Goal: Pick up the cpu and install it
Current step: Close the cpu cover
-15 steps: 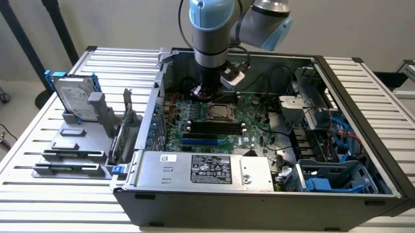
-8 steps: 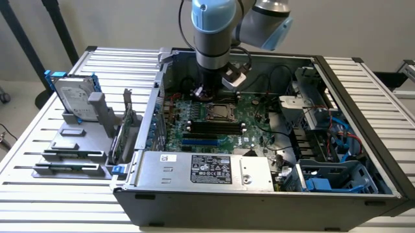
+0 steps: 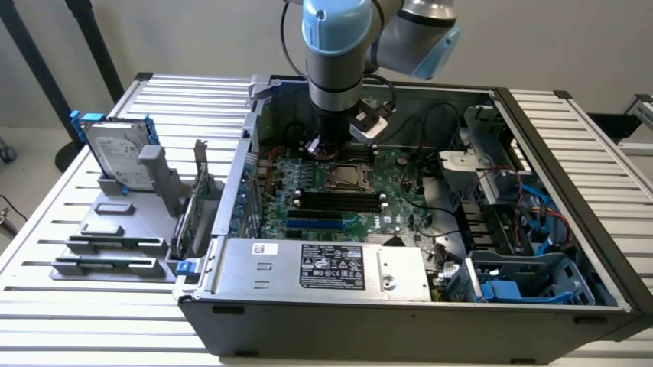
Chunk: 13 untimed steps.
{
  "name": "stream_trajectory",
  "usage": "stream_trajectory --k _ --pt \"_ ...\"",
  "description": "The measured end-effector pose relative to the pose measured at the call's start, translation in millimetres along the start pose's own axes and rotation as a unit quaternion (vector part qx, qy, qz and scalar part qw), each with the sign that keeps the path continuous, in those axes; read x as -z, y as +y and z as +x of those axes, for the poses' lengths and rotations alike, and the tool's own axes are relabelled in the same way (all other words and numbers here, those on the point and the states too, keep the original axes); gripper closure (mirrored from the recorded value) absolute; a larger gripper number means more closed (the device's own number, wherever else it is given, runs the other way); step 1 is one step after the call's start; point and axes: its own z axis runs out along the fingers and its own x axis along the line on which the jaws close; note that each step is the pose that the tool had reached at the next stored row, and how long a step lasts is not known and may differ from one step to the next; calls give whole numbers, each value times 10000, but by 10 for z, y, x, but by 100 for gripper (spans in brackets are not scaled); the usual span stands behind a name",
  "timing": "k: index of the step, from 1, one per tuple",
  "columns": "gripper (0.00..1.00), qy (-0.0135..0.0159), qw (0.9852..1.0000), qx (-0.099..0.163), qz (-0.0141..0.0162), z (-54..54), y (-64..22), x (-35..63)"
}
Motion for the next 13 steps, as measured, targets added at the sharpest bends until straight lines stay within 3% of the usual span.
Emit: stream_trajectory --k 13 --pt "89 -13 10000 1 -13 24 13 -6"
